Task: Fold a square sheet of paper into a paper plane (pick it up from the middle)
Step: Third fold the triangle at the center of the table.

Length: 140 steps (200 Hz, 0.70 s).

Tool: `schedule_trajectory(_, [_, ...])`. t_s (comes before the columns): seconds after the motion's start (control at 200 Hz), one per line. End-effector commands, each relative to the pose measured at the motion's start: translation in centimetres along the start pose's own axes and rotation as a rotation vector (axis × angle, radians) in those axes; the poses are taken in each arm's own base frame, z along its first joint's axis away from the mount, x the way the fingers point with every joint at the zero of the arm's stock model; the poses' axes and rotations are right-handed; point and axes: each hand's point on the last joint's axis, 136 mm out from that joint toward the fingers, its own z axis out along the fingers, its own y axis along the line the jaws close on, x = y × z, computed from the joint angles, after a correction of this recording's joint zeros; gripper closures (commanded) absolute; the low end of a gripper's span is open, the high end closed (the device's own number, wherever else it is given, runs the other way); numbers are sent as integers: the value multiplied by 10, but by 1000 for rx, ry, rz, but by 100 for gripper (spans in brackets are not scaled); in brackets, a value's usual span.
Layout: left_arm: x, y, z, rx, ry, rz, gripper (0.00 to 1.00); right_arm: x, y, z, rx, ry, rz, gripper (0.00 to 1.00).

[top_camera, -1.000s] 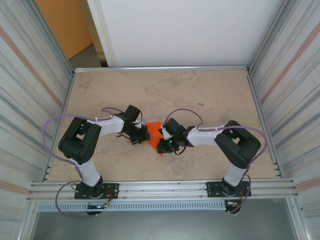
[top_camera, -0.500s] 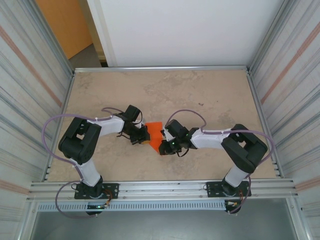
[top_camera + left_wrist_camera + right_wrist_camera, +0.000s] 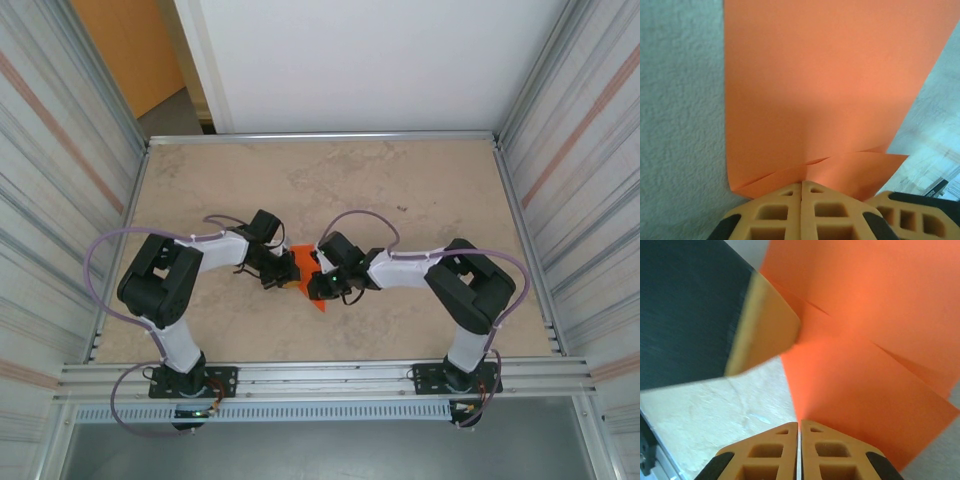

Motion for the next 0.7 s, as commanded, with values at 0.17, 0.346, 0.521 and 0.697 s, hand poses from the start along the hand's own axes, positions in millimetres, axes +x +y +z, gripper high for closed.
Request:
schedule_trajectory(0.17, [14, 68, 18, -205, 31, -94, 93, 64, -32, 4, 64, 109, 29, 90])
schedule_trajectory(0.346, [12, 64, 16, -192, 27, -91, 93, 92, -32, -12, 88, 139, 2, 90])
schedule_trajectory(0.521, [1, 34, 6, -94, -7, -55, 92, 69, -28, -41, 115, 2, 20, 87])
schedule_trajectory(0.697, [-18, -28, -32, 98, -134, 30, 85, 5, -13, -87, 112, -296, 105, 73])
